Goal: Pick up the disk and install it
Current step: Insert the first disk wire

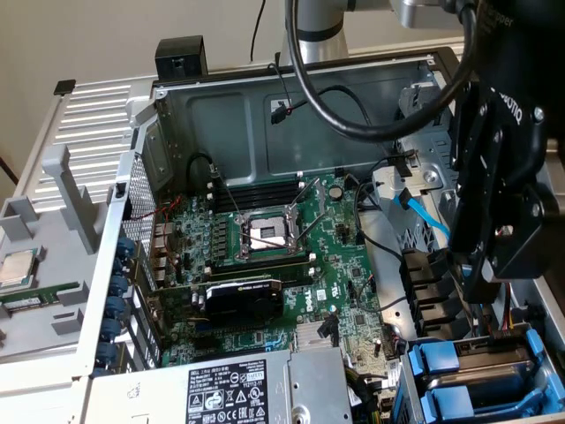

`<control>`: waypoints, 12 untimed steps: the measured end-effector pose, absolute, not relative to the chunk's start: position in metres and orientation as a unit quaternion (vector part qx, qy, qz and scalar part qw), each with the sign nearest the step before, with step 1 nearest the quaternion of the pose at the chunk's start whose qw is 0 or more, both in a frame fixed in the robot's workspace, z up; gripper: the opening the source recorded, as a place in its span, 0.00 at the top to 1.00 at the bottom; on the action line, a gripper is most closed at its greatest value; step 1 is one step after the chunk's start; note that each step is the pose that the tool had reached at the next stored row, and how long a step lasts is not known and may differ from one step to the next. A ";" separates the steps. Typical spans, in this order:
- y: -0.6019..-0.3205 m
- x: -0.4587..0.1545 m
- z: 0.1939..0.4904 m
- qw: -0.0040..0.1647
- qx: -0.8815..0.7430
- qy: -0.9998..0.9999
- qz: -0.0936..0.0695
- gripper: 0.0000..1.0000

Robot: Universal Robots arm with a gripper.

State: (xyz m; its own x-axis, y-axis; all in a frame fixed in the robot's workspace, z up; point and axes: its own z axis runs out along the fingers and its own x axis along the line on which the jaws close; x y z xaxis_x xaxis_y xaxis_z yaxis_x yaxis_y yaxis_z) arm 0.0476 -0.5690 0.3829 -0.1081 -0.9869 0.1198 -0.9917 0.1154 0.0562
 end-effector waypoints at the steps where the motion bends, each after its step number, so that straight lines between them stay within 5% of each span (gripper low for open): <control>1: -0.570 0.048 0.382 0.064 0.665 -0.744 0.019 0.51; 10: -0.574 0.048 0.377 0.065 0.664 -0.745 0.012 0.51; 12: -0.574 0.048 0.376 0.065 0.663 -0.745 0.011 0.60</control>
